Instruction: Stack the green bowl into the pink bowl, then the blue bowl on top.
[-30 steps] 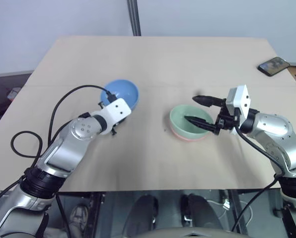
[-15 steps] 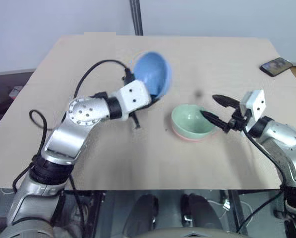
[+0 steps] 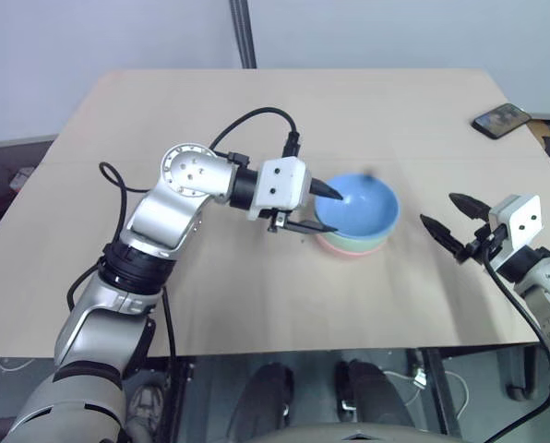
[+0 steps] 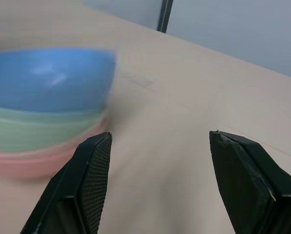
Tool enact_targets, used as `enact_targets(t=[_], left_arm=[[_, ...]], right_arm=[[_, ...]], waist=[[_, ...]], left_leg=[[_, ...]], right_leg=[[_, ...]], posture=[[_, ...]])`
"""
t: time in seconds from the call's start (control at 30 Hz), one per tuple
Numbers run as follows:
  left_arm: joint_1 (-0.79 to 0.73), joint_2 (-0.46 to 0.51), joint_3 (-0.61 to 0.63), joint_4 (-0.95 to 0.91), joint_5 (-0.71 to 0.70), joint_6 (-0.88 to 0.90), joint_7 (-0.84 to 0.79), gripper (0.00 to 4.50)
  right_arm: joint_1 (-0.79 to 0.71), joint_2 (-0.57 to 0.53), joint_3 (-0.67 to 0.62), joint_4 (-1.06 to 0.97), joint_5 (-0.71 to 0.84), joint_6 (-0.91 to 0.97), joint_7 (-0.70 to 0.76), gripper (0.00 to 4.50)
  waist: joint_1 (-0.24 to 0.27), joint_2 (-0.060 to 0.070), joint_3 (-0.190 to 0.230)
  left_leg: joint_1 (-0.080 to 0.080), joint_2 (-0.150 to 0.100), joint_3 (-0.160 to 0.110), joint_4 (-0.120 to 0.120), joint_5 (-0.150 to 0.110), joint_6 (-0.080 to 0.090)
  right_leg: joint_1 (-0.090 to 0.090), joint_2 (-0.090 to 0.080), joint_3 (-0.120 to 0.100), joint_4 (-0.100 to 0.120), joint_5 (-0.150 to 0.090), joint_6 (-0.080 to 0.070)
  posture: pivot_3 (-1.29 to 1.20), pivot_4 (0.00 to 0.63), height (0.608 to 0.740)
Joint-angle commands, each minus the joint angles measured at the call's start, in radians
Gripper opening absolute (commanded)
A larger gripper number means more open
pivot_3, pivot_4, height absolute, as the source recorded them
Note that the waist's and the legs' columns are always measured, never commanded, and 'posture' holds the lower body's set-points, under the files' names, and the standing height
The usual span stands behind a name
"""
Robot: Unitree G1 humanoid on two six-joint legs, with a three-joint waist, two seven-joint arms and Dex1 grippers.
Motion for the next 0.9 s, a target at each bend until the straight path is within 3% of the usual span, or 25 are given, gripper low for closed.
enact_targets(t=[0.03, 0.27, 0.4, 0.43, 0.7, 0.9], left_arm=[[0.037, 0.017, 0.132, -0.080, -0.110, 0.157, 0.071, 3.11], [0.430, 0.004, 0.423, -0.271, -0.217, 0.372, 0.373, 3.11], [0.655, -0.017, 0.578, -0.414, -0.335, 0.473, 0.483, 4.36], [0.719, -0.014, 0.600, -0.456, -0.329, 0.470, 0.500, 4.47], [1.031, 0.009, 0.779, -0.633, -0.372, 0.451, 0.523, 4.47], [1.121, 0.044, 0.853, -0.667, -0.395, 0.440, 0.507, 4.47]], right_arm=[[0.008, 0.001, -0.001, -0.026, -0.019, -0.047, -0.002, 3.35], [-0.059, -0.058, 0.053, 0.061, -0.009, -0.066, 0.132, 3.35], [-0.115, -0.106, 0.081, 0.143, -0.005, -0.076, 0.229, 4.50], [-0.123, -0.121, 0.090, 0.159, -0.004, -0.080, 0.260, 4.50], [-0.109, -0.237, 0.031, 0.273, 0.039, -0.075, 0.436, 4.50], [-0.082, -0.290, -0.028, 0.329, 0.070, -0.056, 0.483, 4.50]], waist=[[-0.003, 0.000, 0.000], [-0.024, 0.000, 0.000], [-0.018, 0.000, 0.000], [-0.011, -0.001, 0.000], [0.011, 0.000, 0.000], [0.007, 0.000, 0.000]], left_leg=[[0.000, 0.000, 0.000, 0.000, 0.000, 0.000], [0.001, 0.002, 0.000, 0.000, 0.000, 0.000], [0.000, 0.002, -0.001, 0.000, 0.000, 0.000], [0.000, 0.002, -0.002, 0.000, 0.000, 0.000], [0.004, 0.001, -0.004, 0.000, 0.000, 0.000], [0.008, 0.001, -0.004, 0.000, 0.000, 0.000]], right_leg=[[0.000, 0.000, 0.000, 0.000, 0.000, 0.000], [0.000, -0.004, 0.000, 0.000, 0.000, 0.000], [0.000, -0.006, -0.001, -0.001, 0.000, 0.000], [0.000, -0.007, -0.001, 0.000, 0.000, 0.000], [0.005, -0.008, -0.003, -0.001, 0.000, -0.001], [0.009, -0.009, -0.004, -0.002, -0.001, -0.003]], posture=[[0.00, 0.150, 0.740], [0.00, 0.150, 0.740], [0.00, 0.150, 0.740], [0.00, 0.150, 0.740], [0.00, 0.150, 0.740], [0.00, 0.150, 0.740]])
